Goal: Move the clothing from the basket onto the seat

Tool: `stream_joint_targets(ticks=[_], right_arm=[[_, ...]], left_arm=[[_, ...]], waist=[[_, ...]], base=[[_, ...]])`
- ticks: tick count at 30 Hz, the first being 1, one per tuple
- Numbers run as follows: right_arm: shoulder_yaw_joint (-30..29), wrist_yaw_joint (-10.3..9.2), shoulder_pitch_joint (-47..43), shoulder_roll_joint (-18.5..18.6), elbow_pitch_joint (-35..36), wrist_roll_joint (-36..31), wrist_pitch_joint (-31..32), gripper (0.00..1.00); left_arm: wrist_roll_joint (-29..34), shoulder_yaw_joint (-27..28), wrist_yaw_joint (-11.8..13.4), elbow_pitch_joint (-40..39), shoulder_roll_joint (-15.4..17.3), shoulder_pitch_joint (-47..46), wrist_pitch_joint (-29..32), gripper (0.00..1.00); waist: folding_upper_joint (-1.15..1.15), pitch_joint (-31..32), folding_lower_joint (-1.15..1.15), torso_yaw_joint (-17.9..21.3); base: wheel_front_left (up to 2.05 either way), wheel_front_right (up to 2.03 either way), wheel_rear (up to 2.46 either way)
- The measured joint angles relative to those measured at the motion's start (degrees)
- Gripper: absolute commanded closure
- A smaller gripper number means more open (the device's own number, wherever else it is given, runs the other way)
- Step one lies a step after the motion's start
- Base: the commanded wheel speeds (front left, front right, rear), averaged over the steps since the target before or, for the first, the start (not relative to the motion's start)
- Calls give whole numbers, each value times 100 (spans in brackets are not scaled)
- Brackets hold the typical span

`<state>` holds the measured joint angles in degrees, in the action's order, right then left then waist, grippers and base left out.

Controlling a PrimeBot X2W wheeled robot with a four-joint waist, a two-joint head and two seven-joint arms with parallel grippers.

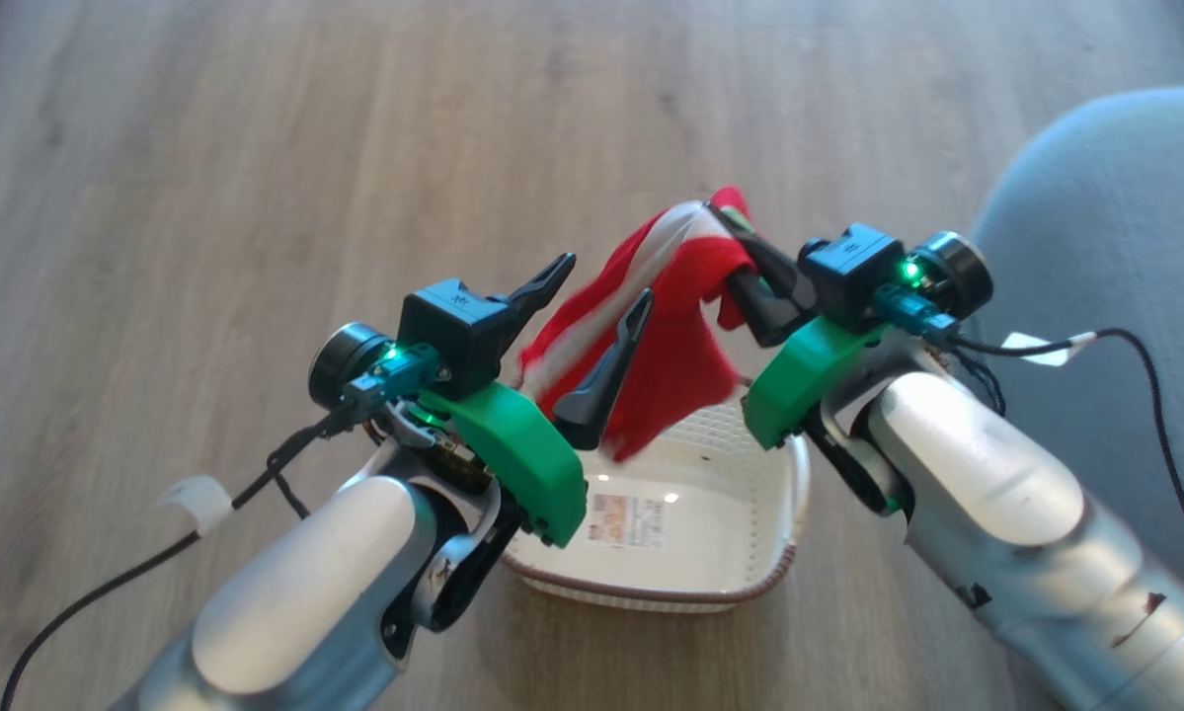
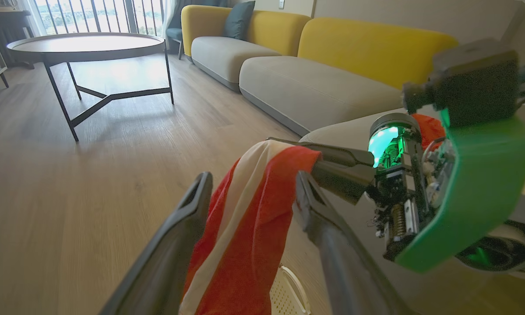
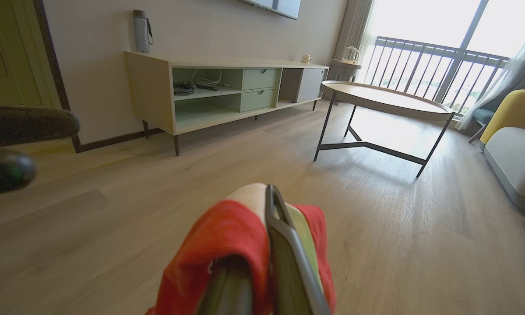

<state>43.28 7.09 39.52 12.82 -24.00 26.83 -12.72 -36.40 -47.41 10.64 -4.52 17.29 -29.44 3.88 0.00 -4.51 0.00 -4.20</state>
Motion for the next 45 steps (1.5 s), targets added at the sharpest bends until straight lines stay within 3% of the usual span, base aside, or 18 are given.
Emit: stream_joint_targets(ticks=[6,19,24,36,41,45], right_arm=[[-302,0,-54,51,359,-70,55,100],[-1103,0,-711,334,1174,-286,468,100],[-1500,0,-1062,490,1416,-361,602,100],[-2395,0,-1534,522,1845,-409,710,100],[-3237,0,-1393,245,1675,-237,760,100],[-4153,0,-569,200,1274,-216,849,100]], left_arm=[[0,-16,15,-15,27,32,0,0],[0,-119,51,-175,10,81,7,0],[0,-190,51,-180,-15,80,7,0],[52,-277,54,-277,-21,31,169,0],[159,-328,58,-402,-16,-214,261,0],[211,-338,105,-428,-31,-362,277,0]], waist=[[0,-7,0,559],[0,10,0,2243],[0,-45,0,2628],[0,-500,0,2368],[0,-976,0,2175],[0,-1442,1,1953]], base=[[0,0,0],[0,0,0],[0,0,0],[0,0,0],[0,0,0],[0,0,0]])
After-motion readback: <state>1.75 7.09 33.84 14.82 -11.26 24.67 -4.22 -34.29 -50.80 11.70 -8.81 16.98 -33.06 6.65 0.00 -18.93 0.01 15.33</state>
